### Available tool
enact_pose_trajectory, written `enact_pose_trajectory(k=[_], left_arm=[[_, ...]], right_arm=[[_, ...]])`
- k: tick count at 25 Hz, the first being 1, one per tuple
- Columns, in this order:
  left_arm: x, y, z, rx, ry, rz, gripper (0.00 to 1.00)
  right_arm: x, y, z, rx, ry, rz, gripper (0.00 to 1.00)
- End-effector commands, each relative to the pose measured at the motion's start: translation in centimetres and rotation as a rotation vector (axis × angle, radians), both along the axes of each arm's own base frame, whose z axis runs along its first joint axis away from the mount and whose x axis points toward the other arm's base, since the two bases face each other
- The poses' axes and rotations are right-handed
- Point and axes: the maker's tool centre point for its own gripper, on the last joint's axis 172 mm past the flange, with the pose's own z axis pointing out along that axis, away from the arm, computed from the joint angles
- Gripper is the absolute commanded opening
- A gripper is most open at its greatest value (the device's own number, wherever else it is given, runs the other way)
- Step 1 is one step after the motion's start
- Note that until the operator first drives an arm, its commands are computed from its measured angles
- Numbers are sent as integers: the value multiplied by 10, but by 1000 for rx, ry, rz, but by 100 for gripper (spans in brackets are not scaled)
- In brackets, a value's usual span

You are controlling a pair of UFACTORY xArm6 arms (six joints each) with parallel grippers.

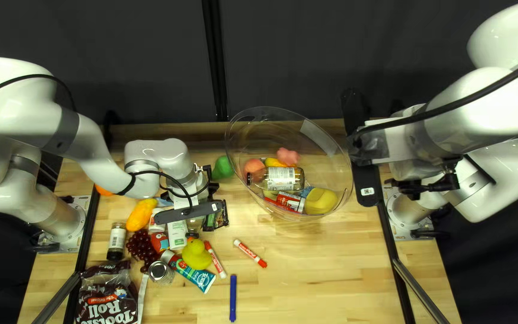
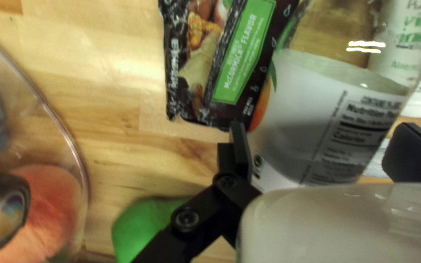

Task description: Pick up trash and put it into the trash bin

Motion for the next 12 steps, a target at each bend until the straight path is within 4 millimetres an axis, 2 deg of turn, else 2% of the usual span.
enact_pose_trajectory(k=[1,9,10,11,12], left_arm=[[-2,2,-5,-16,18,-42,100],[-4,8,-17,-37,40,-65,98],[-4,7,-16,-37,41,-65,87],[-3,7,-16,-38,43,-65,67],[-3,7,-16,-38,43,-65,11]], right_arm=[[0,0,0,0,0,0,100],[0,0,0,0,0,0,100],[0,0,0,0,0,0,100],[0,0,0,0,0,0,100],[0,0,0,0,0,0,100]])
